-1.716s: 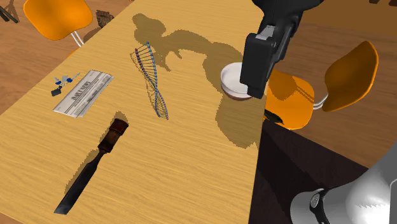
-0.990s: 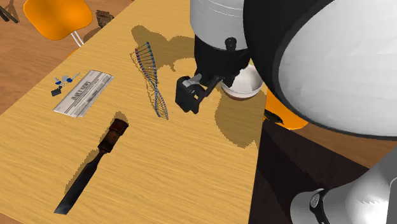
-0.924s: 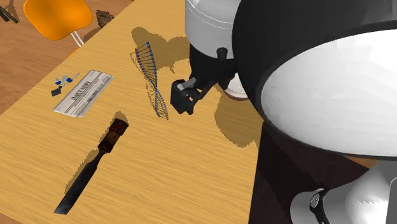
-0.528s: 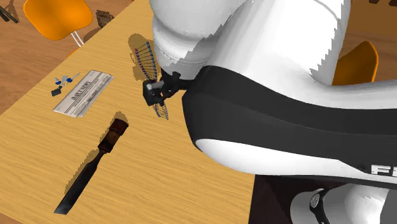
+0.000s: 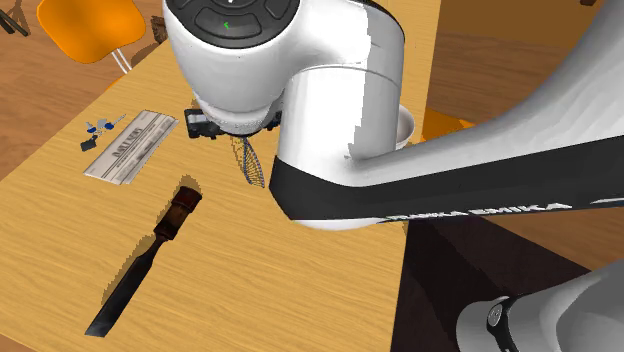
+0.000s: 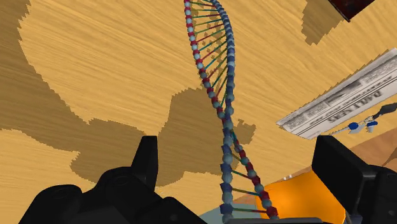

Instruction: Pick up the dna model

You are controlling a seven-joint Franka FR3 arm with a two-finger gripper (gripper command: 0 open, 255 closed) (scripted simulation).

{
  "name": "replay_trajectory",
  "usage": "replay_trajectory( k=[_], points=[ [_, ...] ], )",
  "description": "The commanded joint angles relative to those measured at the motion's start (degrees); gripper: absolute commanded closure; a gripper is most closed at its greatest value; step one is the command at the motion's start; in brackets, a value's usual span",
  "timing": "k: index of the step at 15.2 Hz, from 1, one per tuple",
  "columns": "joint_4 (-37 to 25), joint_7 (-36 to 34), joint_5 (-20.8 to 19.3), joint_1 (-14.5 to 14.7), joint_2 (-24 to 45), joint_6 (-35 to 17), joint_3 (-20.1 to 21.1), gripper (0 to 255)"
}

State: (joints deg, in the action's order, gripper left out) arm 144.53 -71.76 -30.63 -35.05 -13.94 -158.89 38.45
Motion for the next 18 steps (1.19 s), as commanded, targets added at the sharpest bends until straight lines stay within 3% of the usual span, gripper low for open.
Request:
replay_trajectory(
  k=[1, 6, 7, 9, 10, 18],
  points=[
    [-0.5, -5.5, -5.1, -3.4, 1.6, -1.6, 2.7, 0],
    [-0.6, -14.3, -15.1, -8.6, 5.2, -3.3, 6.9, 0],
    [-0.8, -17.5, -18.9, -10.2, 6.6, -3.6, 8.3, 0],
    [-0.8, -17.5, -18.9, -10.1, 6.6, -3.5, 8.2, 0],
    [-0.9, -17.5, -18.8, -10.0, 6.6, -3.5, 8.2, 255],
    [-0.9, -17.5, -18.8, -10.0, 6.6, -3.5, 8.2, 255]
  ],
)
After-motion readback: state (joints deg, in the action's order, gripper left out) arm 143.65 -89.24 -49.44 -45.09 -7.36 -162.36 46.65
